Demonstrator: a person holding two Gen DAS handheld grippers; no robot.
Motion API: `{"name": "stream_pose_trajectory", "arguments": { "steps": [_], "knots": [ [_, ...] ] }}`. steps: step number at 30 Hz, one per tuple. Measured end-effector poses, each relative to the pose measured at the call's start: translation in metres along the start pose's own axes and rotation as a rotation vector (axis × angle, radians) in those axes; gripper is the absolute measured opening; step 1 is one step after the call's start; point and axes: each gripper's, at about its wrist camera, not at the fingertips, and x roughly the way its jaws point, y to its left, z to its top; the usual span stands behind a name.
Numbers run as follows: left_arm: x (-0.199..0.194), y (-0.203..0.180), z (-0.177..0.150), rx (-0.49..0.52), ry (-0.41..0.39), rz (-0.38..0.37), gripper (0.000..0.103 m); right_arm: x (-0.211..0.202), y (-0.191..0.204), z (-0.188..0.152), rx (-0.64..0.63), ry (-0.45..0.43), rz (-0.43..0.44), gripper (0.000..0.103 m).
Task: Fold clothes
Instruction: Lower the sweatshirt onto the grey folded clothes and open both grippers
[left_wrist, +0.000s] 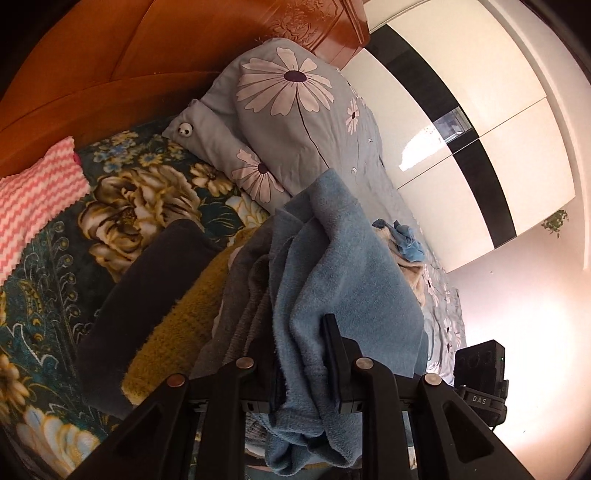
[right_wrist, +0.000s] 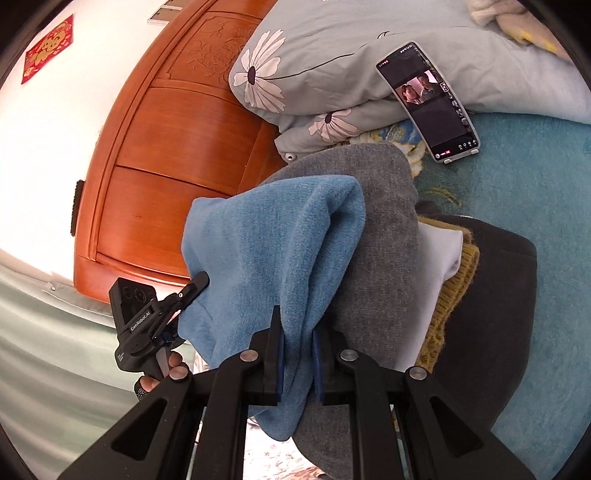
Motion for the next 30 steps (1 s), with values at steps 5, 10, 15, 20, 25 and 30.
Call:
{"name": "stream_pose_trajectory", "arguments": {
  "steps": [5,10,15,20,25,30],
  "knots": [
    [-0.030,-0.019,0.000,0.060,-0.041,0.082,0.031,-0.017,0.005,0.001,-0.037,-0.003,-0.039,0.016],
    [-0.051,-0.058,-0.002,0.199,-0.084,0.159,0.040,-0.048,0.018,0.005,-0.133,-0.094,-0.146,0.018],
    [-0.024,-0.094,-0.009,0.371,-0.055,0.246,0.040,-0.043,0.065,0.008,-0.314,-0.121,-0.220,0.020],
    [0.002,-0.078,-0.014,0.380,0.017,0.295,0.040,-0.003,0.100,-0.005,-0.579,-0.010,-0.318,0.022],
    [0.009,-0.060,-0.019,0.356,0.025,0.270,0.040,0.016,0.083,-0.016,-0.640,0.076,-0.365,0.029],
    [0.019,-0.054,-0.022,0.368,0.031,0.267,0.040,0.023,0.066,-0.014,-0.586,0.082,-0.355,0.030]
  ]
}}
